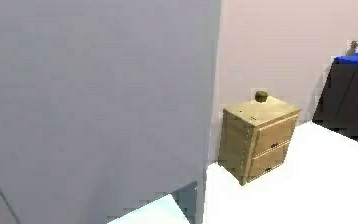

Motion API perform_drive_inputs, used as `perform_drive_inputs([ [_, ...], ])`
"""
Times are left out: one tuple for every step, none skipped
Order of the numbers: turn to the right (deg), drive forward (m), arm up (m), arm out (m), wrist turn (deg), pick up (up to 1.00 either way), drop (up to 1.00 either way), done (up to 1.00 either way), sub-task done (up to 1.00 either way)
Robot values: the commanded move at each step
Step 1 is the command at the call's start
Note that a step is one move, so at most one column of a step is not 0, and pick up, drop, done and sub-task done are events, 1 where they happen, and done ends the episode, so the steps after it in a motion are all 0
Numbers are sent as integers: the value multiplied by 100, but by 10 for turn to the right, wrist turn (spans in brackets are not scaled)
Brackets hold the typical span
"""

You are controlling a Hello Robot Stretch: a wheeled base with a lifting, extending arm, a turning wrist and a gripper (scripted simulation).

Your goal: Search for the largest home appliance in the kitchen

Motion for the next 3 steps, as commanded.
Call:
perform_drive_inputs([
  [450,0,0,0,0,0,0,0,0],
  [150,0,0,0,0,0,0,0,0],
  [0,100,0,0,0,0,0,0,0],
])
